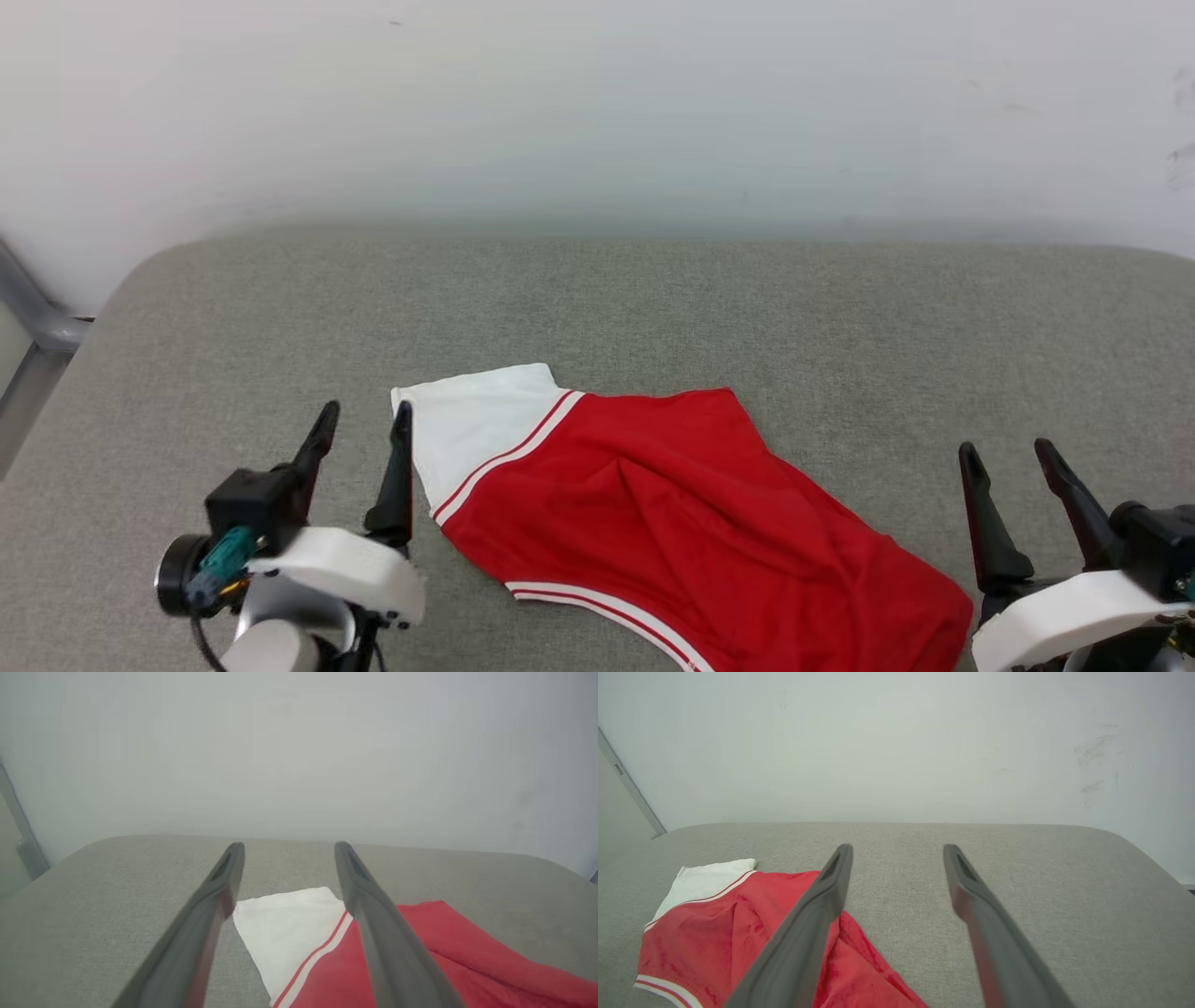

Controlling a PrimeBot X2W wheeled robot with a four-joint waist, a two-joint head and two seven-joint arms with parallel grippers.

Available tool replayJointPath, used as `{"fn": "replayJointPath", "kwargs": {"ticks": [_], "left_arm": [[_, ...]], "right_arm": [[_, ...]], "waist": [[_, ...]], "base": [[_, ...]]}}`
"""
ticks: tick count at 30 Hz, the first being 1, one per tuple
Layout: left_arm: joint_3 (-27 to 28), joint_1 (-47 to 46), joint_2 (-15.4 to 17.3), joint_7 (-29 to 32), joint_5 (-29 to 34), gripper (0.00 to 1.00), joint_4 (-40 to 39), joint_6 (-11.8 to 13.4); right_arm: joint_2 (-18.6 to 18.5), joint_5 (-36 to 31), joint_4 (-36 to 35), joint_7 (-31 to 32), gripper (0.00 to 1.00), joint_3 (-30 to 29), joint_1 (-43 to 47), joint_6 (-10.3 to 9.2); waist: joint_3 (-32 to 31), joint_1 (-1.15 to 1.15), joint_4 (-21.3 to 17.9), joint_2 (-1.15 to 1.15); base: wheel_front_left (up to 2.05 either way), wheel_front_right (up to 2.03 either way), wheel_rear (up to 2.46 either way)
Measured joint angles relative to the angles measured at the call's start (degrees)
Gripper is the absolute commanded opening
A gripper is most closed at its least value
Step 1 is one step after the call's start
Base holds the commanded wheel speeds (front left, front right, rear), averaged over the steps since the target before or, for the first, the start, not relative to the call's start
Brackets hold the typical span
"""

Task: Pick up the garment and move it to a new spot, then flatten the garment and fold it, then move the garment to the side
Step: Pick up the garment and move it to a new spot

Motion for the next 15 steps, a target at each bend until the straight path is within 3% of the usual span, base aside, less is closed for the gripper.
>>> {"fn": "replayJointPath", "kwargs": {"ticks": [7, 15], "left_arm": [[3.66, 5.22, 3.10, -0.01, -0.93, 1.00, -2.16, -0.08], [2.79, 6.30, 3.92, 0.01, -0.91, 1.00, -3.28, -1.07]], "right_arm": [[-0.01, -0.78, -0.80, 0.52, 1.00, 0.40, 0.57, 0.00], [-0.01, -0.88, -1.14, 1.08, 1.00, -0.12, 1.49, 0.00]], "waist": [[-1.14, 0.00, 0.67, 0.00], [-1.50, 0.00, 0.60, 0.00]], "base": [[0.00, 0.00, 0.00], [0.00, 0.00, 0.00]]}}
